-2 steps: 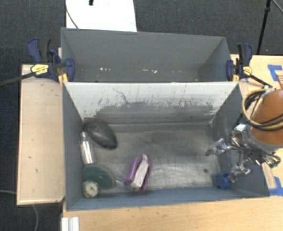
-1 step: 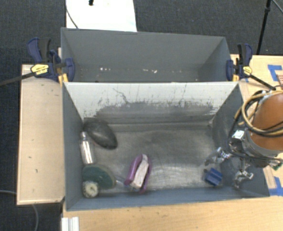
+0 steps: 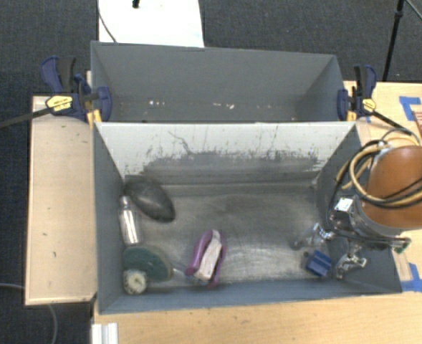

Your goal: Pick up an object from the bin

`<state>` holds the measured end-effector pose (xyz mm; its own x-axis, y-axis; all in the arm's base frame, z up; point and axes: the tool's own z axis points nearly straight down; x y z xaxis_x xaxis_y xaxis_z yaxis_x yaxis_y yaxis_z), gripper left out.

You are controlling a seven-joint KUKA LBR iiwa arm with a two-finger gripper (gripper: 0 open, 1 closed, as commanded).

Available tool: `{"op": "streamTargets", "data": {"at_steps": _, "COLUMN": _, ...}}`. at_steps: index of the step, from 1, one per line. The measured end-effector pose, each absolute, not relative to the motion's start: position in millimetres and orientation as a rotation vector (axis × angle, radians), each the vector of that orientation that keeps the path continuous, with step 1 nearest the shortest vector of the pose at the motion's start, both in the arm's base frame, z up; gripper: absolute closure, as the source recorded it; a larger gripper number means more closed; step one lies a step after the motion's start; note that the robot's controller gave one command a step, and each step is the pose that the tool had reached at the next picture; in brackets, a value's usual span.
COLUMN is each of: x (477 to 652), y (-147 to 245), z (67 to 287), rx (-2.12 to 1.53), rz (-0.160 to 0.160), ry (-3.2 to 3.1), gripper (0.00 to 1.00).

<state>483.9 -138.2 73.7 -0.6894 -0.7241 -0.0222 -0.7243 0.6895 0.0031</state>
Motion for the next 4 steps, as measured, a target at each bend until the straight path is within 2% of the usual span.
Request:
{"op": "streamTargets", "data": {"at_steps": 1, "x": 482.3, "y": -136.4, "z": 74.0, "rx": -1.247, "rz": 0.009, "ry": 2.862, "gripper": 0.00}}
{"op": "streamTargets", "data": {"at_steps": 2, "x": 479.6, "y": -142.7, "z": 73.1, "rx": -1.245, "rz": -0.001, "ry": 2.872, "gripper": 1.00}}
{"op": "streamTargets", "data": {"at_steps": 4, "x": 482.1, "y": -141.2, "z": 122.4, "rx": -1.233, "rz": -0.003, "ry": 2.883, "gripper": 1.00}}
